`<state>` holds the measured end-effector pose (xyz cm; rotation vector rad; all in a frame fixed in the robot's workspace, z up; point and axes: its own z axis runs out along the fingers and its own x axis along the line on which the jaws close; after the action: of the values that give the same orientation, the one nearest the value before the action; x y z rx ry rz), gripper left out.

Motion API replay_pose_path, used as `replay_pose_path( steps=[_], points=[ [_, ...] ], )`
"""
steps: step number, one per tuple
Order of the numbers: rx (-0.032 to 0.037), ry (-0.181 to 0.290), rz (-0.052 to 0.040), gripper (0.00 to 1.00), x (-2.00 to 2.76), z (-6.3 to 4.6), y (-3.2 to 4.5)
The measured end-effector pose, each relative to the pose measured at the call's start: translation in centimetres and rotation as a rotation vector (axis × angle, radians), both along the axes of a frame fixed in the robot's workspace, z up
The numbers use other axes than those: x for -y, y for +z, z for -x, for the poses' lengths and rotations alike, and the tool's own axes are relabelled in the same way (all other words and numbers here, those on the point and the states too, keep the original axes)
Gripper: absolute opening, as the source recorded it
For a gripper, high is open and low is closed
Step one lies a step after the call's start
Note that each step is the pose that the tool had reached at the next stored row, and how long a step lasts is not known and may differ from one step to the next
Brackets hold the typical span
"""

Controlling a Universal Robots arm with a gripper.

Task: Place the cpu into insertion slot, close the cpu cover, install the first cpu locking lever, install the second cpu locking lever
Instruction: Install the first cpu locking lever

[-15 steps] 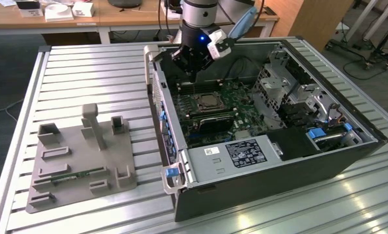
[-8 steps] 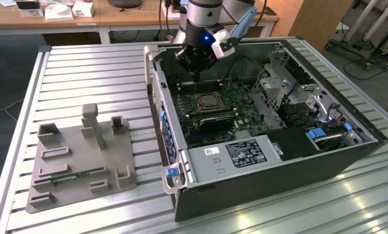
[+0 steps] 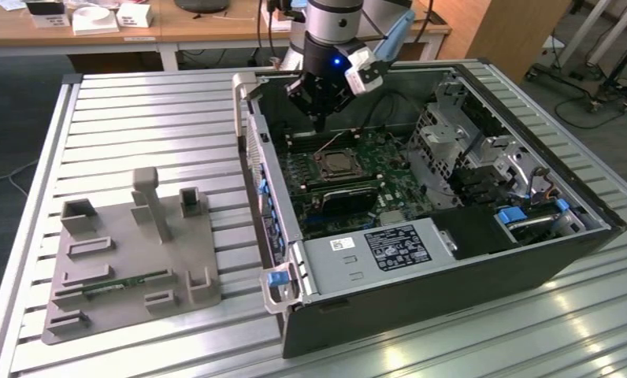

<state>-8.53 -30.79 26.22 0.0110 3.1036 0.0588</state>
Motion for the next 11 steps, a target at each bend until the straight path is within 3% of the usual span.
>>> replay_pose_path(
  steps=[10,11],
  points=[
    [-0.0001,0.0,0.0002,0.11,0.0,-0.26,-0.35],
    [0.0,0.0,-0.0001,0.11,0.0,-0.71,-0.55]
  ],
)
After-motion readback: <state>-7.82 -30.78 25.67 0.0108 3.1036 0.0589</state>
